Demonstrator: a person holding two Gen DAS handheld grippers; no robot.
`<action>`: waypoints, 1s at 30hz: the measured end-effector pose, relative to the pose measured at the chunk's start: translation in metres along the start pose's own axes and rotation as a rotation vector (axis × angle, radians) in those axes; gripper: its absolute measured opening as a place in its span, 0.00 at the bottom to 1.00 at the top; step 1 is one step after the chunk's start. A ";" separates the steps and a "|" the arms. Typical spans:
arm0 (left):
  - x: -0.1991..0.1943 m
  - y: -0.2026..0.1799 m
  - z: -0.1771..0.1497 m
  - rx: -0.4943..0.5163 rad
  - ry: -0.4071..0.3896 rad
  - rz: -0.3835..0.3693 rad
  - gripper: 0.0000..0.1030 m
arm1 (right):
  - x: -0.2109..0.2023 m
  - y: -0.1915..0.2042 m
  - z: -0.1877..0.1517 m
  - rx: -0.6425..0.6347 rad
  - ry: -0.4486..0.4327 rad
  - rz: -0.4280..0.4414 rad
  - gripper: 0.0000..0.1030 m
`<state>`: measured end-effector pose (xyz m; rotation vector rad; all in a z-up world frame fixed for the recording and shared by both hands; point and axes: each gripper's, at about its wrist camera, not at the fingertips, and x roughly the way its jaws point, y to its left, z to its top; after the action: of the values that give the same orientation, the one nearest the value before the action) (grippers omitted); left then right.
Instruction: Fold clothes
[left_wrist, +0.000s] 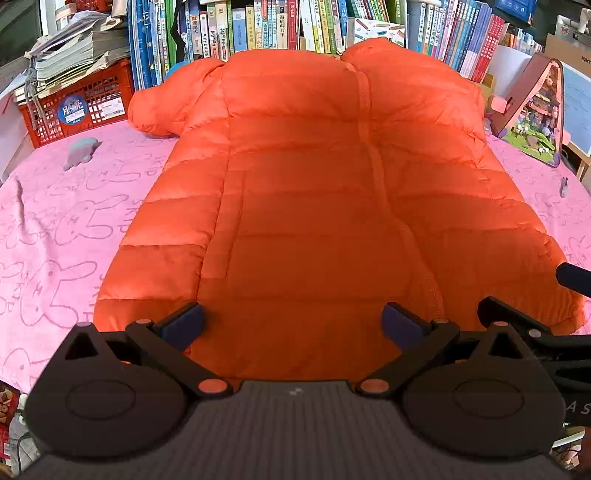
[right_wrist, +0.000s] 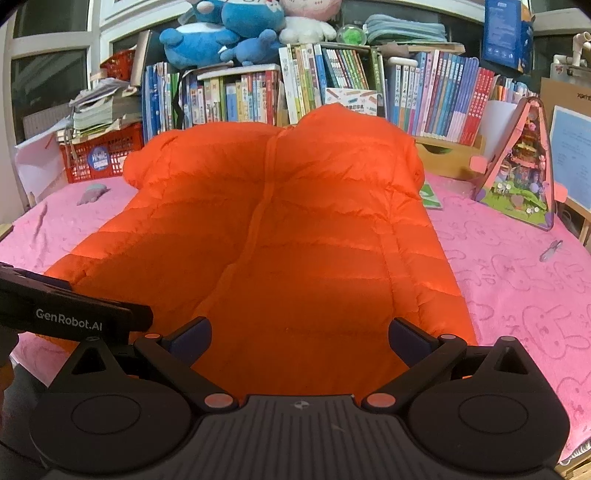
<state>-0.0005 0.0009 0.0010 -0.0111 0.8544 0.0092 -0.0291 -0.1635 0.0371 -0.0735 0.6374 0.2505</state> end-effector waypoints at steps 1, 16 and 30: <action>0.000 0.000 0.000 0.001 0.001 0.001 1.00 | 0.000 0.000 0.000 -0.002 -0.001 -0.002 1.00; 0.000 0.002 -0.003 0.005 0.021 0.017 1.00 | 0.002 0.005 -0.005 -0.055 0.029 -0.009 1.00; -0.006 0.021 -0.009 0.050 0.003 0.017 1.00 | -0.003 0.008 -0.021 -0.183 0.081 -0.008 1.00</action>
<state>-0.0111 0.0214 -0.0002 0.0427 0.8572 0.0041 -0.0455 -0.1596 0.0215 -0.2628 0.6938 0.2992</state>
